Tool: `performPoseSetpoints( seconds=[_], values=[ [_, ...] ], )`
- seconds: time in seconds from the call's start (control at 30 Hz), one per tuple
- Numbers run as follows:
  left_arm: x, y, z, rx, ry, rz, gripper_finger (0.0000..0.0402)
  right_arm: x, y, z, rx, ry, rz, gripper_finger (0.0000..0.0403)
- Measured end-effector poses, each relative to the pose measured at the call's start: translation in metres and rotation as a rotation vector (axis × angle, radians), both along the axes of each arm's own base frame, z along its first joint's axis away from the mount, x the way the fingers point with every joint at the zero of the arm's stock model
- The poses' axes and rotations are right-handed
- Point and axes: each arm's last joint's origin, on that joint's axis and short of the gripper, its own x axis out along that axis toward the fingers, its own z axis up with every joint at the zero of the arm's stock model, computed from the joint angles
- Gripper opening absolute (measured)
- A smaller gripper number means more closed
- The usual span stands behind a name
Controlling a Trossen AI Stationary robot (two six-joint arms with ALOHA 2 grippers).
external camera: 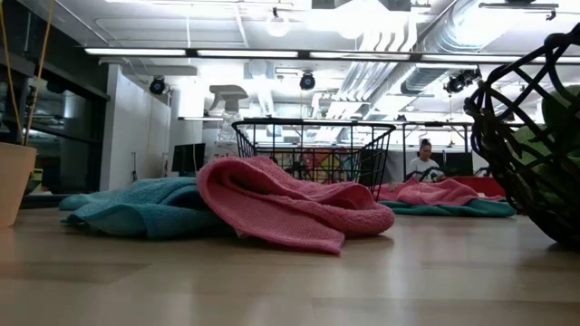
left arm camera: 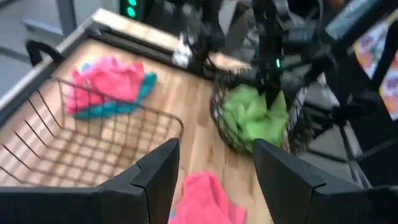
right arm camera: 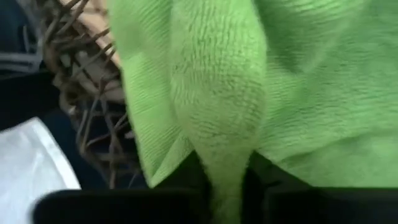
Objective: Sort microfiber towel by color & place in baskets
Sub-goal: Put the green towel into the round wire basket, then put the top left blue towel into the wire basket
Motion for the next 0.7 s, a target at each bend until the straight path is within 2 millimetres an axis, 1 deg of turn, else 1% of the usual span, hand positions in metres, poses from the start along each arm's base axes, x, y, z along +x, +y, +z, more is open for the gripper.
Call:
performPoseSetpoints(
  seconds=[0.13,0.3,0.37,0.43,0.53,0.63,0.7],
  values=[
    [0.000,-0.009,-0.009,-0.025,0.087,-0.019,0.0193,0.004,0.004,0.014,0.027,-0.034,0.075,0.0120],
    [-0.004,-0.014,-0.013,-0.023,0.154,0.013,0.0193,0.009,0.008,0.044,0.056,-0.103,0.206,0.0230],
    [-0.006,-0.015,-0.015,-0.020,0.184,0.024,0.0193,0.010,0.007,0.055,0.052,-0.094,0.250,0.0270],
    [-0.008,-0.015,-0.017,-0.015,0.206,0.032,0.0193,0.008,0.003,0.064,0.024,-0.058,0.288,0.0301],
    [-0.010,-0.013,-0.019,0.033,0.234,0.068,0.0193,0.004,-0.005,0.073,-0.052,0.001,0.325,0.0329],
    [-0.011,-0.010,-0.019,0.093,0.251,0.123,0.0193,0.003,-0.015,0.076,-0.130,0.046,0.293,0.0335],
    [-0.012,-0.009,-0.021,0.126,0.277,0.151,0.0193,0.006,-0.019,0.078,-0.171,0.034,0.259,0.0335]
  ],
)
